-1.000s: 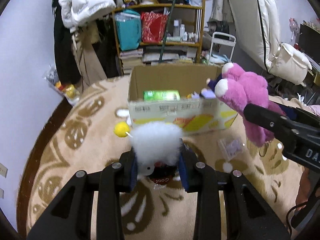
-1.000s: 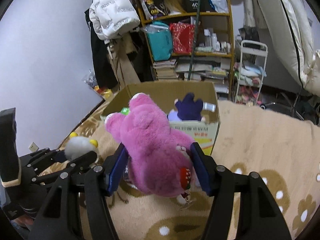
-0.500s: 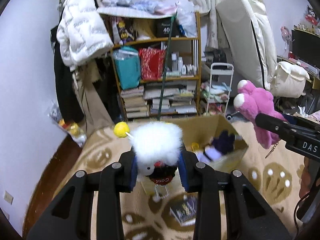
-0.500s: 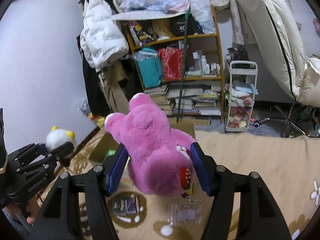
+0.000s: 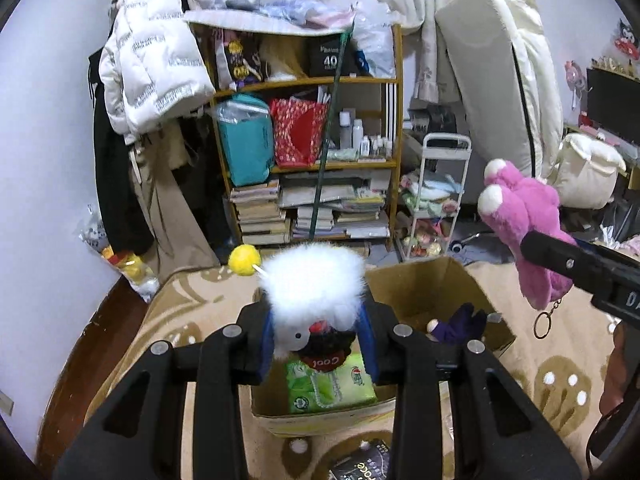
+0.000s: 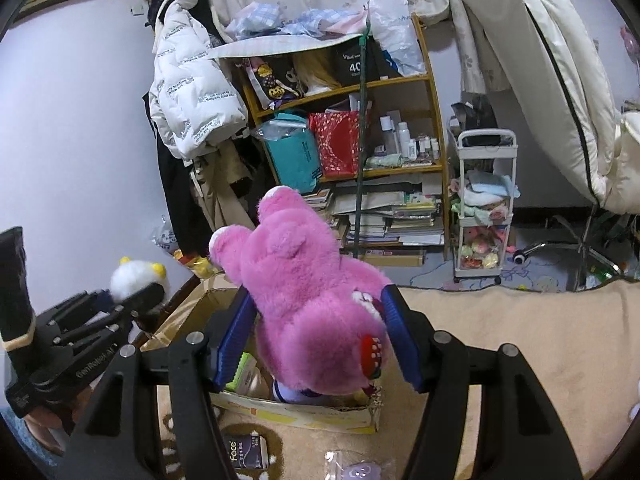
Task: Organize soft objects
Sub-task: 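Lift the white fluffy plush with the left tool while the right tool lifts the pink bear over the box, then lower both plushes into the box and open both tools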
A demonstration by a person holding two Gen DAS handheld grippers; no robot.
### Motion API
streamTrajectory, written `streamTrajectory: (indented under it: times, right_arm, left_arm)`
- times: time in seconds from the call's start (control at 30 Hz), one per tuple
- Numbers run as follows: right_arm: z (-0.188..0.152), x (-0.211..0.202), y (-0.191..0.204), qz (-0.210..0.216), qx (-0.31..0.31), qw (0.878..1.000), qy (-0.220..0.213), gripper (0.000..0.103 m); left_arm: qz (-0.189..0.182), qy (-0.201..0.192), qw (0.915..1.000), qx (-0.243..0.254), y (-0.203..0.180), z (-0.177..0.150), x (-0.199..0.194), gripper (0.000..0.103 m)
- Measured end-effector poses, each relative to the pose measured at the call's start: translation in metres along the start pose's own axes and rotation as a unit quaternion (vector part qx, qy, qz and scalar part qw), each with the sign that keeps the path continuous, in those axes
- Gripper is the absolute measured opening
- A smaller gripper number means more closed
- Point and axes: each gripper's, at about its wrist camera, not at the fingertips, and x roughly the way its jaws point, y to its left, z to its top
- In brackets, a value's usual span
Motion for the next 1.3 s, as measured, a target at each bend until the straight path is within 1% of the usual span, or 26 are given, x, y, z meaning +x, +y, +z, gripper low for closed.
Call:
streamTrajectory:
  times: [0.1,0.13,0.2,0.27,0.3,0.4,0.43,0.5,0.53,0.6,0.63,0.7,0.8,0.87,0.93,1.07,1.13,1.17,1.3]
  right_arm:
    - [-0.004,0.008,0.001,0.03,0.005,1.0,0.002,0.068]
    - [-0.005,0.012,0.002,0.034,0.002,0.999,0.006,0.068]
    - [-0.005,0.02,0.006,0.034,-0.004,0.999,0.016,0.068]
    - [-0.007,0.027,0.007,0.035,-0.006,0.999,0.024,0.068]
    - [-0.008,0.031,0.007,0.038,-0.005,0.999,0.029,0.068]
    - [-0.01,0.037,0.009,0.031,-0.008,0.999,0.033,0.068]
    - [-0.009,0.039,0.01,0.027,-0.01,0.999,0.035,0.068]
    - [-0.01,0.04,0.011,0.019,-0.012,0.999,0.032,0.069]
    - [-0.009,0.042,0.012,0.018,-0.013,0.999,0.033,0.07]
    - [-0.009,0.046,0.013,0.018,-0.016,0.999,0.042,0.07]
    - [-0.009,0.048,0.014,0.018,-0.018,0.999,0.045,0.07]
    - [-0.01,0.051,0.015,0.018,-0.025,0.998,0.047,0.07]
    - [-0.014,0.055,0.014,0.015,-0.026,0.998,0.051,0.072]
    - [-0.017,0.056,0.014,0.01,-0.027,0.998,0.054,0.074]
    - [-0.018,0.054,0.015,0.005,-0.032,0.998,0.052,0.079]
    - [-0.016,0.047,0.017,0.002,-0.026,0.998,0.051,0.081]
    - [-0.019,0.038,0.019,0.001,-0.023,0.999,0.047,0.089]
    - [-0.02,0.033,0.021,0.0,-0.024,0.999,0.046,0.091]
    - [-0.024,0.02,0.028,-0.005,-0.039,0.998,0.054,0.093]
  left_arm:
    - [0.013,0.006,0.9998,0.011,-0.004,-0.006,0.007,0.035]
    - [0.024,0.005,0.9995,0.021,-0.007,-0.007,0.01,0.035]
    - [0.026,0.008,0.9993,0.025,-0.008,-0.009,0.013,0.036]
    - [0.02,0.012,0.9997,0.011,-0.005,-0.01,0.016,0.038]
    - [0.023,0.017,0.9996,0.004,-0.003,-0.011,0.017,0.045]
    - [0.04,0.014,0.9991,0.002,0.001,-0.011,0.017,0.055]
    - [0.04,0.014,0.9991,-0.001,0.003,-0.01,0.017,0.057]
    - [0.036,0.015,0.9991,-0.017,0.009,-0.009,0.015,0.066]
    - [0.033,0.015,0.9991,-0.022,0.011,-0.01,0.014,0.069]
    - [0.032,0.017,0.9988,-0.034,0.017,-0.012,0.01,0.077]
    - [0.032,0.018,0.9986,-0.037,0.019,-0.013,0.01,0.079]
    - [0.039,0.021,0.9978,-0.05,0.024,-0.017,0.006,0.087]
    - [0.052,0.022,0.9959,-0.071,0.032,-0.025,-0.002,0.094]
    - [0.054,0.021,0.996,-0.068,0.035,-0.03,-0.008,0.094]
    - [0.061,0.023,0.9954,-0.07,0.038,-0.033,-0.013,0.095]
    - [0.07,0.023,0.9936,-0.086,0.049,-0.034,-0.023,0.095]
    - [0.073,0.02,0.993,-0.091,0.053,-0.033,-0.03,0.096]
    - [0.076,0.019,0.9928,-0.091,0.054,-0.034,-0.033,0.096]
    - [0.081,0.015,0.9932,-0.083,0.055,-0.034,-0.049,0.096]
